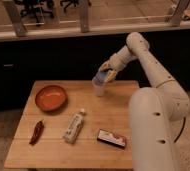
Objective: Place the white sponge in the ceramic cup
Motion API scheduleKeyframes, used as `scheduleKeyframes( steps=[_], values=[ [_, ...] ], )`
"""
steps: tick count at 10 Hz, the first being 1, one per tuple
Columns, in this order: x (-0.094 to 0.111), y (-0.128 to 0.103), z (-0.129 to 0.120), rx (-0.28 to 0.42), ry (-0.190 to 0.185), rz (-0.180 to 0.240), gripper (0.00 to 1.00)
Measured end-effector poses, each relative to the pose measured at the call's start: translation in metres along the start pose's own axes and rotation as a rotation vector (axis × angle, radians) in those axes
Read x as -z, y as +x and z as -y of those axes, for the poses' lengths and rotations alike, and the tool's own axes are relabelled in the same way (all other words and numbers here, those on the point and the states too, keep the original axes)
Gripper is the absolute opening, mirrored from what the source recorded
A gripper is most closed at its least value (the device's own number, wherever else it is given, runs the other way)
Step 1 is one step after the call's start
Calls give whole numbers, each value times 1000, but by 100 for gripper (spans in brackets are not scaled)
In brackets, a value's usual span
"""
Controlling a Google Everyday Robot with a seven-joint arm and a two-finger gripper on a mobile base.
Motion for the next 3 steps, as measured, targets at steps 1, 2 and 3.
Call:
scheduleKeyframes(
  steps=[1, 2, 3],
  values=[
    [-7, -6, 5, 14, -4, 33, 0],
    [-14, -10, 9, 22, -6, 59, 0],
    [-17, -12, 12, 28, -7, 76, 0]
  ],
)
